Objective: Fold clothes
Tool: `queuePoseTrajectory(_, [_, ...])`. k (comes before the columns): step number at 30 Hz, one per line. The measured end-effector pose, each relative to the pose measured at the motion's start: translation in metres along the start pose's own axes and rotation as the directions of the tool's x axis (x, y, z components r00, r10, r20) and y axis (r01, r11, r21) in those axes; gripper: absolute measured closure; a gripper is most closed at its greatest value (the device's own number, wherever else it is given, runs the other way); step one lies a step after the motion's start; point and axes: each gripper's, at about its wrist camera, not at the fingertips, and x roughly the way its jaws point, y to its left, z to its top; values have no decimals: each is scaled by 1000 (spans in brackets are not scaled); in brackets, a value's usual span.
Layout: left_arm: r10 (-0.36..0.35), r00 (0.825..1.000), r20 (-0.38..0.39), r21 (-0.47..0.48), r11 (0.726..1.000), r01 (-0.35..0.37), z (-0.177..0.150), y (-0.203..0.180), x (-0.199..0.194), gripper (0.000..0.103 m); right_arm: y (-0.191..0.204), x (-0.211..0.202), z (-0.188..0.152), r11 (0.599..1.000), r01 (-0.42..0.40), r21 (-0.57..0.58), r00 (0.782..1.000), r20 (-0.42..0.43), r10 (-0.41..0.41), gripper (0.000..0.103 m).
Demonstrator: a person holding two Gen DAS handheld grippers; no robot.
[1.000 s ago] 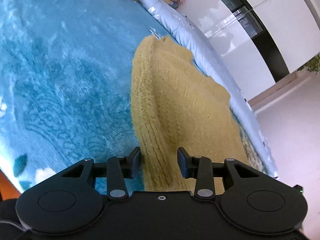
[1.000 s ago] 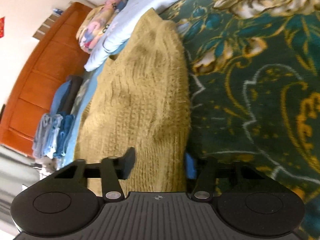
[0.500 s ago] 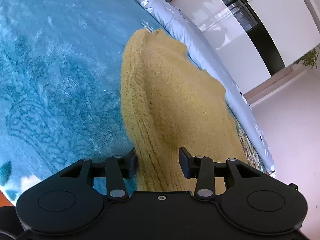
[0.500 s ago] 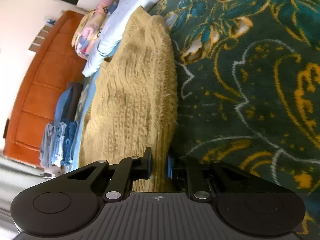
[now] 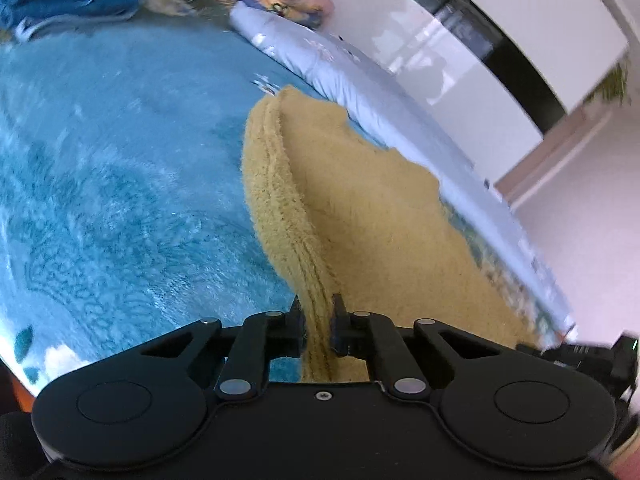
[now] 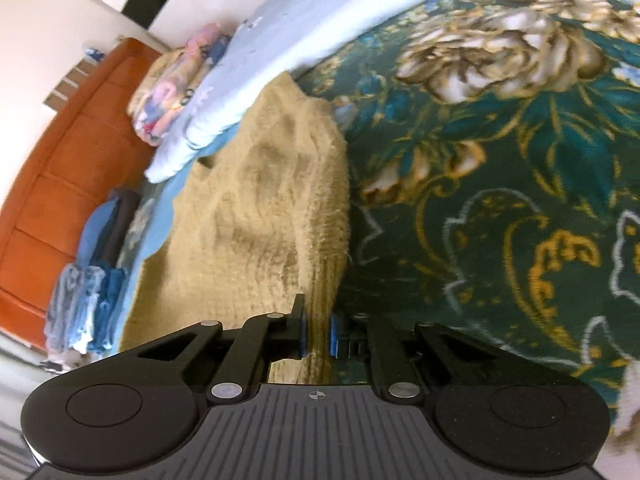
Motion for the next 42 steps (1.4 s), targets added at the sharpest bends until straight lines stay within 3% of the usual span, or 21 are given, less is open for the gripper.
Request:
queuePoseTrajectory(3, [40,999,-34,15,999,-39,-2,3,9,95,-2,15,-3,999,50,3,998,-45,-50,95])
queuePoseTrajectory(5, [61,997,-52,36,998,-59,-3,5,14,88,-3,24,-5,997,77,-12,995,-68,-78,94])
queuePoseTrajectory(10, [89,994,-67,117,990,-81,7,7,19,80,-6,23,-3,997,71,9,995,-72,-71,93])
queuePoseTrajectory(14, [141,989,-40,212,969,-129,23,5,12,55,16,-3,5,978,158,-134,987,23,-157,85])
queuePoseTrajectory(19, [180,984,1,223,959,-176,67,12,20,55,39,-11,39,963,180,-202,980,124,-157,82])
queuePoseTrajectory(26, [152,988,36,224,962,-156,156,2,88,55,78,64,107,965,116,-233,988,129,-88,79])
queuePoseTrajectory(30, [142,989,35,235,961,-147,196,-7,138,55,95,110,150,969,124,-216,984,153,-91,78])
queuePoseTrajectory(34, [143,989,39,247,958,-149,221,-9,182,55,103,153,195,974,143,-174,980,163,-115,77])
queuePoseTrajectory(36, [148,988,45,244,957,-154,233,-7,203,54,103,171,215,978,146,-148,978,170,-121,71])
queuePoseTrajectory(39, [202,979,32,261,944,-203,247,-1,231,52,103,191,234,975,193,-113,960,225,-164,68])
queuePoseTrajectory(42, [208,978,12,252,946,-204,257,7,249,52,100,210,246,979,179,-96,965,213,-155,68])
